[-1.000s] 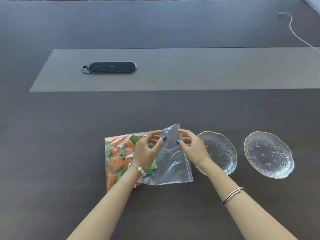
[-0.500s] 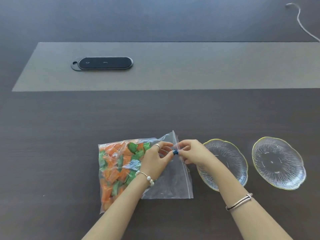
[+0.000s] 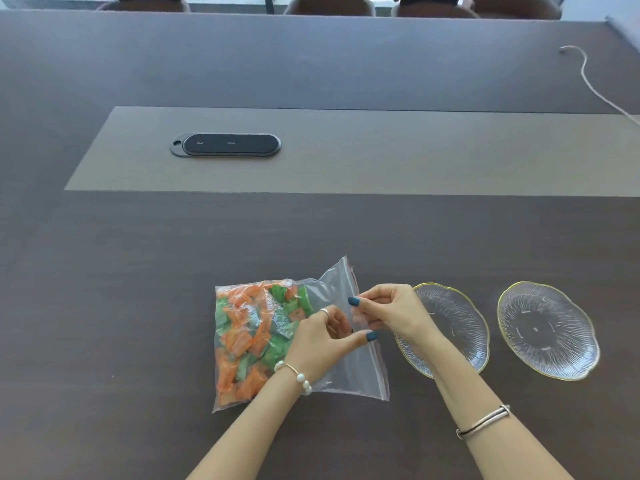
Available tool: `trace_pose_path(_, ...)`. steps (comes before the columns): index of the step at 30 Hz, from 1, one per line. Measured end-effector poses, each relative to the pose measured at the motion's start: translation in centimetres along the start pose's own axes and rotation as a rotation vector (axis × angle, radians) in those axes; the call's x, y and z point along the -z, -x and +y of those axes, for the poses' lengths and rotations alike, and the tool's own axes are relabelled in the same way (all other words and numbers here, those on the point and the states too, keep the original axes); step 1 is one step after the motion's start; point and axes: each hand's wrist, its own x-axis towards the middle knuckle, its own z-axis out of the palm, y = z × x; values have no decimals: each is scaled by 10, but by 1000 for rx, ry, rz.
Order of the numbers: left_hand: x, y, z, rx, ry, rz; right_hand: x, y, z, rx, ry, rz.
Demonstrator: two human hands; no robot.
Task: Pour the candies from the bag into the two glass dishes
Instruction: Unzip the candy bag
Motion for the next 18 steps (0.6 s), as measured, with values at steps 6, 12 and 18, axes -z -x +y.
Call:
trace_pose_path(6,-9,6,7,-38,-130,86,-9,5,3,-15,-119,64)
trace_pose_path(12,-10,9,4,18,156,18,0,14,11,-13,-180,43)
trace_pose_path(18,-6,12,5,24,309,2,6,32,26,-34,-92,17)
